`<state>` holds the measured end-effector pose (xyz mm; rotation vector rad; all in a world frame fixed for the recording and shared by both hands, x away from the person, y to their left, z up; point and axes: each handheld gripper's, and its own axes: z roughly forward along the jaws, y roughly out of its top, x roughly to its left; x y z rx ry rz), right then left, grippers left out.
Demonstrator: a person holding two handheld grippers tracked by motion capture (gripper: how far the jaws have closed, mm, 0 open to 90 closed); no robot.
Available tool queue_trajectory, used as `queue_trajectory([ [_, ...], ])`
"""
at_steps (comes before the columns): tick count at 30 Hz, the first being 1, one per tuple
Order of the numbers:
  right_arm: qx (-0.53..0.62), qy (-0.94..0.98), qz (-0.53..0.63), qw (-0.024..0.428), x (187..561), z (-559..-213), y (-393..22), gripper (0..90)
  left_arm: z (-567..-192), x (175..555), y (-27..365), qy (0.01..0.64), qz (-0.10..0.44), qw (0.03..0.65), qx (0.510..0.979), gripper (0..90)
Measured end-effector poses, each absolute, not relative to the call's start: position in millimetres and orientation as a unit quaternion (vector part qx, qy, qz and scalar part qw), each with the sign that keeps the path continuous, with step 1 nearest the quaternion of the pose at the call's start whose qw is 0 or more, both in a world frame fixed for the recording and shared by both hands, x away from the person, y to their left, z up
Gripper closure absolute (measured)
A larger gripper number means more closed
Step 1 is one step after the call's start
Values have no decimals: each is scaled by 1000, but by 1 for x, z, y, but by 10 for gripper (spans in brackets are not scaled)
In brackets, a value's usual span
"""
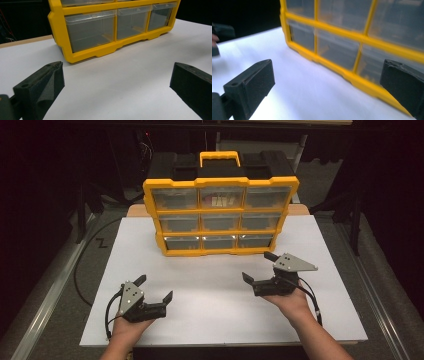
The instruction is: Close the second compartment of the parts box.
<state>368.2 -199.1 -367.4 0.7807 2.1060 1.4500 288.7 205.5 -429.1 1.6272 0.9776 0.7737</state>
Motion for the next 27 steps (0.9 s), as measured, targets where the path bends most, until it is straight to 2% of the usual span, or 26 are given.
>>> queue_trajectory([
  [8,304,768,508,243,356,-391,-231,8,-430,289,206,412,320,518,678,3],
  [17,311,766,492,273,339,-399,-265,8,-432,289,204,415,315,514,682,3],
  [27,332,761,491,265,341,-414,-280,8,-432,290,203,416,319,508,683,3],
])
